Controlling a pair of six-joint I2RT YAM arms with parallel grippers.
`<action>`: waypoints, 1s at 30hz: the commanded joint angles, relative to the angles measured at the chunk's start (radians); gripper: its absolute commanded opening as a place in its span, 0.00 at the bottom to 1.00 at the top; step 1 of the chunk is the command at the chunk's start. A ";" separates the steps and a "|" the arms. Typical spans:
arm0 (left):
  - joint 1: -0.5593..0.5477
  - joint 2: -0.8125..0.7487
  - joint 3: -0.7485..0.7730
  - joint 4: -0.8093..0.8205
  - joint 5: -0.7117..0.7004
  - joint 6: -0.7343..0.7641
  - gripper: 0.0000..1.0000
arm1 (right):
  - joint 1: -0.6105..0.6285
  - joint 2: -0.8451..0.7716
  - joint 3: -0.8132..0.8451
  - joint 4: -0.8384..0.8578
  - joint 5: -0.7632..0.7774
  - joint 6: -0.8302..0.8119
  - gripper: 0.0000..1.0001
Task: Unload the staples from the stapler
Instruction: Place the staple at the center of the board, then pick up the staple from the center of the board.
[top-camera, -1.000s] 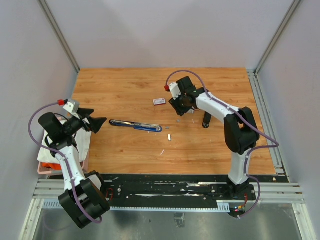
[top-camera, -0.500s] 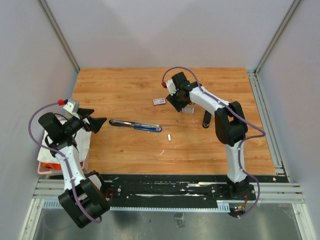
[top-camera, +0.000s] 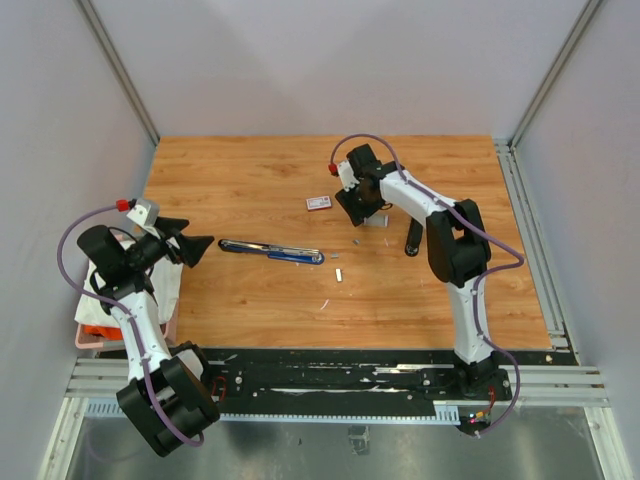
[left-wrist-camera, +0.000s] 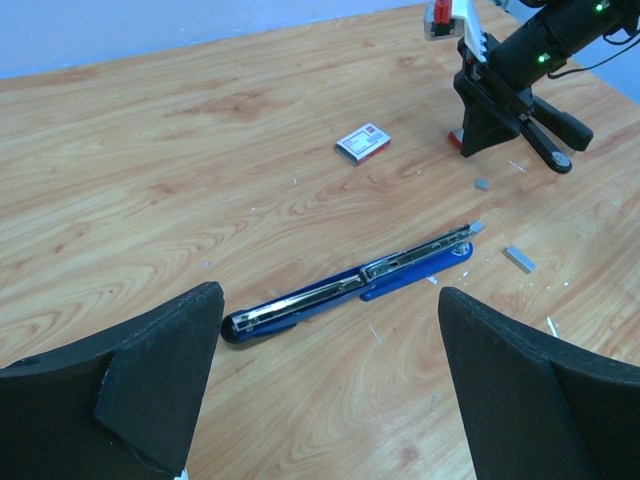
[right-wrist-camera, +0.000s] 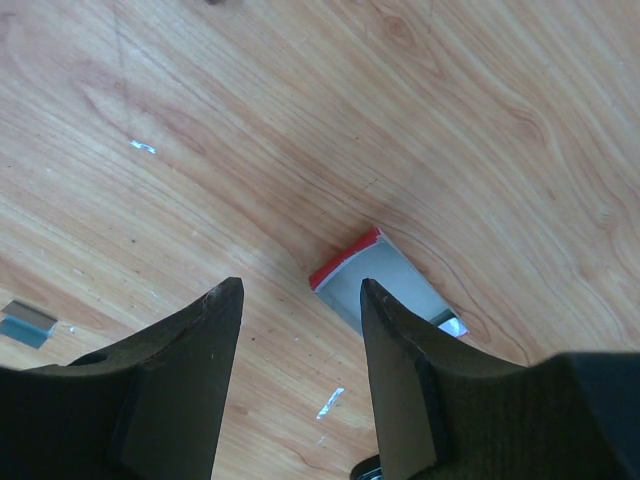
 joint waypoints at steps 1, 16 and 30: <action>0.008 0.005 0.018 -0.006 0.017 0.014 0.98 | -0.007 0.012 -0.009 -0.030 -0.044 0.024 0.53; 0.007 0.009 0.020 -0.012 0.021 0.022 0.98 | -0.020 0.041 -0.009 -0.028 -0.038 0.047 0.54; 0.008 0.016 0.019 -0.013 0.020 0.023 0.98 | -0.025 0.049 -0.011 -0.027 -0.214 0.053 0.53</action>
